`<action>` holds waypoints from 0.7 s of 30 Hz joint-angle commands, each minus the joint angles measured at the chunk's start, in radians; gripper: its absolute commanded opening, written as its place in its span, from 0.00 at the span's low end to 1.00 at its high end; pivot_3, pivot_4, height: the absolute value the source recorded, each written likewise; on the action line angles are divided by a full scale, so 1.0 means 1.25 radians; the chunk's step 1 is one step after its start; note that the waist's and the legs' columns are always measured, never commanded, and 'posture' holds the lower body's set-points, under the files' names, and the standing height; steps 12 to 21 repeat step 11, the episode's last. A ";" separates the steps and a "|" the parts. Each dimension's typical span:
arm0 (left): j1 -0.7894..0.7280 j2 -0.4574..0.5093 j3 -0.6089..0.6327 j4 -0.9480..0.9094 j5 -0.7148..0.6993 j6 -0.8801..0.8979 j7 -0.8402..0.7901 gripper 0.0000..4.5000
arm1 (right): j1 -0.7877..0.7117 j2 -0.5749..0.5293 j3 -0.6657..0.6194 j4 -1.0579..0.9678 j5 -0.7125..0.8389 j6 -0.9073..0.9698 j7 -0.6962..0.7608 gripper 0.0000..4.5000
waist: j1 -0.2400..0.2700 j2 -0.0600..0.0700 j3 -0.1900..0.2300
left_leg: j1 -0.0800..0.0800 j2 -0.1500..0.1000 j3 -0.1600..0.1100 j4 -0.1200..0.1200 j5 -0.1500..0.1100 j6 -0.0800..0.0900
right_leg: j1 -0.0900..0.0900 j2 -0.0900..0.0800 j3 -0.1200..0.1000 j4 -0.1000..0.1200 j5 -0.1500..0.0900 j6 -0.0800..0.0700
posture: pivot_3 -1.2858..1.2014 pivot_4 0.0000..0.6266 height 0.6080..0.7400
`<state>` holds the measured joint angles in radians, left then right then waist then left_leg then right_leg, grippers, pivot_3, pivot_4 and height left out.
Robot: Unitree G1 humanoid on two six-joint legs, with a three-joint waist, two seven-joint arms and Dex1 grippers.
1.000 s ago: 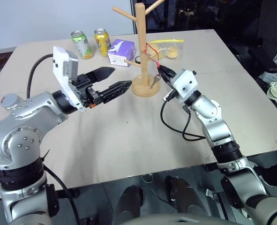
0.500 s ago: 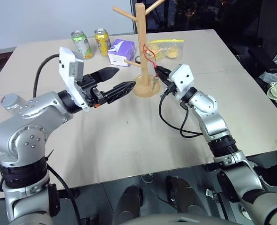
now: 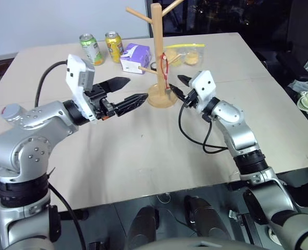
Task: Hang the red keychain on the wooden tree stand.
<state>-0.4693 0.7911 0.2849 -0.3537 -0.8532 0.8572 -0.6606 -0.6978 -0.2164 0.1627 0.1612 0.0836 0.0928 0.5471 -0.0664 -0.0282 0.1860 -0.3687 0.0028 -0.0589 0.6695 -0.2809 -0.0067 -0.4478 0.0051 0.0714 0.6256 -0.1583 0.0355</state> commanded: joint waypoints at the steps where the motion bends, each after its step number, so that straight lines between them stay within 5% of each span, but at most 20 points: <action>1: -0.024 0.042 -0.018 0.037 0.052 -0.036 -0.041 1.00 | 0.020 -0.067 -0.041 -0.090 0.043 0.046 0.066 0.82 | 0.002 0.000 0.000 | 0.000 0.000 0.000 0.000 0.000 0.000 | 0.000 0.000 0.000 0.000 0.000 0.000 | 0.52 0.24 1.00; 3: -0.034 0.076 -0.036 0.076 0.087 -0.057 -0.083 1.00 | 0.037 -0.125 -0.064 -0.140 0.092 0.116 0.120 0.99 | 0.003 0.000 0.000 | 0.000 0.000 0.000 0.000 0.000 0.000 | 0.000 0.000 0.000 0.000 0.000 0.000 | 0.52 0.24 1.00; 11: -0.073 0.179 -0.084 0.242 0.205 -0.167 -0.246 1.00 | -0.016 -0.319 -0.231 -0.304 0.386 0.517 0.208 0.99 | -0.003 0.002 0.001 | 0.000 0.000 0.000 -0.001 0.000 0.000 | 0.000 0.000 0.000 -0.001 -0.001 -0.001 | 0.52 0.24 1.00; 21: -0.073 0.179 -0.084 0.242 0.205 -0.167 -0.246 1.00 | -0.016 -0.319 -0.231 -0.304 0.386 0.517 0.208 0.99 | -0.003 0.002 0.001 | 0.000 0.000 0.000 -0.001 0.000 0.000 | 0.000 0.000 0.000 -0.001 -0.001 -0.001 | 0.52 0.24 1.00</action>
